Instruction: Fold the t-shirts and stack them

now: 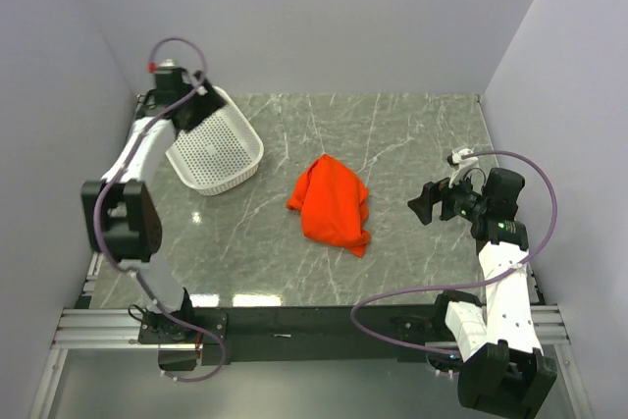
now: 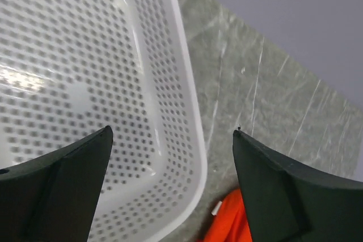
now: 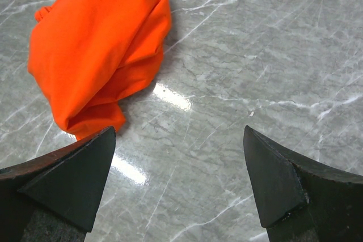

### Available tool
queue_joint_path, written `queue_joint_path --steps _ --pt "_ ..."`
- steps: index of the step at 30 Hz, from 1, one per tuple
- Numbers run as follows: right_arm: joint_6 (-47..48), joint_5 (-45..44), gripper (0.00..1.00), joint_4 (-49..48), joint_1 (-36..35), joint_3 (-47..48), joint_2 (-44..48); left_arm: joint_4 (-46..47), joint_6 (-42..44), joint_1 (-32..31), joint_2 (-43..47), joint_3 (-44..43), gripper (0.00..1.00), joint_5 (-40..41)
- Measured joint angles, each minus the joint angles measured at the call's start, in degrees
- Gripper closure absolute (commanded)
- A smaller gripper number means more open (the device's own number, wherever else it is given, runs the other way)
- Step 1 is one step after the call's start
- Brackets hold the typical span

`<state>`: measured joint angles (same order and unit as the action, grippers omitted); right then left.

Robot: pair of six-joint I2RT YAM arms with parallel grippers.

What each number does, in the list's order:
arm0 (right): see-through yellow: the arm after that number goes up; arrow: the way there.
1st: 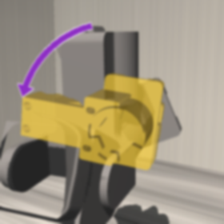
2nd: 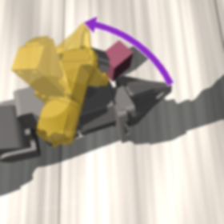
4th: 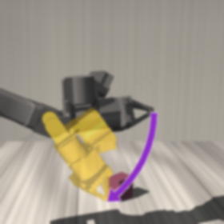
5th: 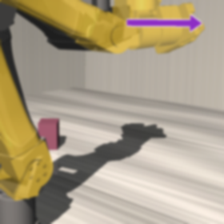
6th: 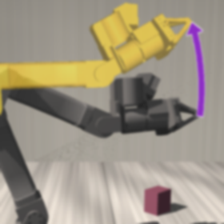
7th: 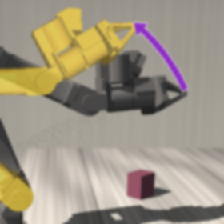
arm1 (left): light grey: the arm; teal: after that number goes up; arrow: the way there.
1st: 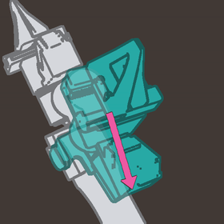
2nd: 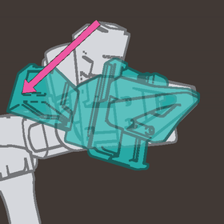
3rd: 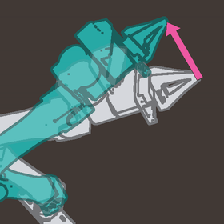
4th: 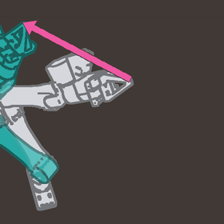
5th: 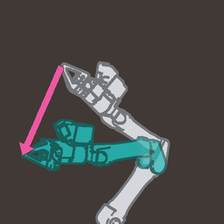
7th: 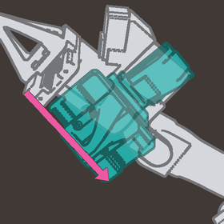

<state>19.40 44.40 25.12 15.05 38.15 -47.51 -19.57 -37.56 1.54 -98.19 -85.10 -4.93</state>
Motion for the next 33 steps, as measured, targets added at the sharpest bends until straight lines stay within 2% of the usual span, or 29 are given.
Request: queue_joint_path --steps 2,7,11,14,15,19,22,26,27,33 --pt "0.00 -0.02 0.01 0.02 0.00 0.00 0.00 -2.32 -1.20 -3.82 -5.53 -4.00 0.08 0.26" --pt "0.00 0.00 0.01 0.02 0.02 0.00 0.00 -12.15 -3.80 -10.73 -21.22 -18.75 0.19 3.87" --pt "0.00 0.00 0.01 0.04 0.13 0.00 0.00 -19.12 -4.28 -12.63 -29.16 -27.74 0.24 7.98" --pt "0.00 0.02 0.01 0.07 0.15 0.00 0.00 -23.69 -3.82 -13.62 -33.66 -33.92 0.32 11.87" --pt "0.00 0.02 0.01 0.04 0.17 0.00 0.00 -24.57 -3.56 -13.86 -34.36 -34.86 0.38 13.11" --pt "0.00 0.02 0.01 0.07 0.22 0.00 0.00 -27.47 -0.50 -14.45 -34.82 -35.08 0.53 18.36" --pt "0.00 0.02 0.01 0.07 0.22 0.00 -0.02 -27.21 3.56 -14.80 -34.53 -33.24 0.58 21.90" --pt "0.00 0.04 0.01 0.07 0.22 0.00 -0.31 -25.24 10.32 -14.80 -32.17 -24.63 0.62 24.61" --pt "0.00 0.02 0.01 0.09 0.22 0.00 -0.35 -24.63 12.13 -14.80 -31.17 -22.88 0.67 24.61" --pt "0.00 0.11 0.01 0.11 0.22 0.00 -0.50 -21.38 23.39 -14.23 -25.83 -15.26 0.76 27.12"
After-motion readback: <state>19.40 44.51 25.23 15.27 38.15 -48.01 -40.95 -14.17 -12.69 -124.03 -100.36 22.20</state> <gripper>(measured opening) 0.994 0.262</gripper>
